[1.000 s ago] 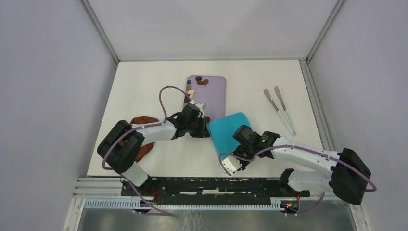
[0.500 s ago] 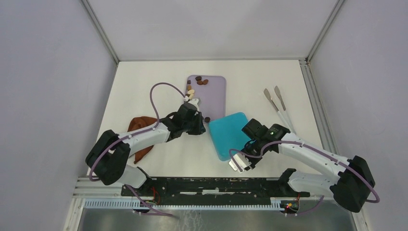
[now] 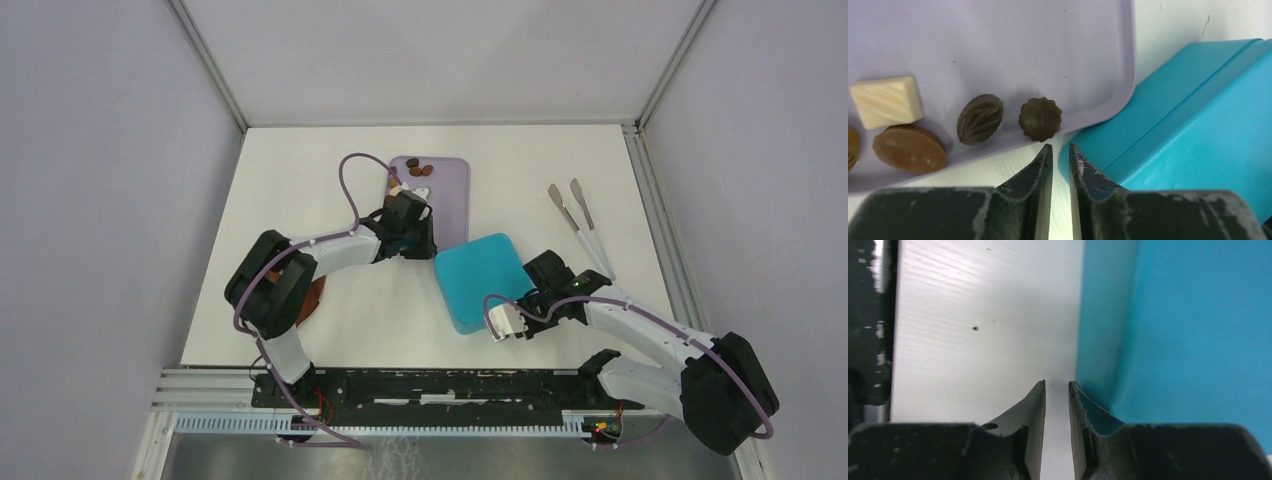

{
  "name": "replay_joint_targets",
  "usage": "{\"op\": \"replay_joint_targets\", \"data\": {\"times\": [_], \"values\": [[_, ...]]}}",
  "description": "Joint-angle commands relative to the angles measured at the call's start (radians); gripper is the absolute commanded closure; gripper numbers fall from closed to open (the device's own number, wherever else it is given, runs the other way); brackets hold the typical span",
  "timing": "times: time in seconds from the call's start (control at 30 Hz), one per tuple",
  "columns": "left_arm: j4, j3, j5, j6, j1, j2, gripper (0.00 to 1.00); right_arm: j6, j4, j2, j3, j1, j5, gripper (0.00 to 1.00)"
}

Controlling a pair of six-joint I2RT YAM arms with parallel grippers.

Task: Pack the chocolate
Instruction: Adjust the box lid on the packing box.

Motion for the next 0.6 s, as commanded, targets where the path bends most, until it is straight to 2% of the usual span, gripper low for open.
{"op": "replay_joint_targets", "data": {"times": [0.0, 0.17, 0.37, 0.5, 0.57], "values": [[0.039, 0.052, 0.132, 0.072, 0.0, 0.027, 0.76, 0.011, 0.13, 0.033, 0.016, -0.053, 0.047, 0.71], [0.076, -0.004, 0.227, 0.055, 0.0, 0.014, 0.78, -0.046, 0.113, 0.048, 0.042, -0.163, 0.022, 0.72], [0.13, -0.108, 0.252, 0.006, -0.011, -0.065, 0.78, -0.121, 0.036, 0.057, 0.083, -0.226, -0.025, 0.7], [0.13, -0.155, 0.228, -0.011, -0.017, -0.135, 0.78, -0.223, -0.122, 0.057, 0.138, -0.279, -0.053, 0.69], [0.101, -0.178, 0.162, -0.015, -0.017, -0.192, 0.77, -0.273, -0.232, 0.057, 0.186, -0.305, -0.059, 0.68]]}}
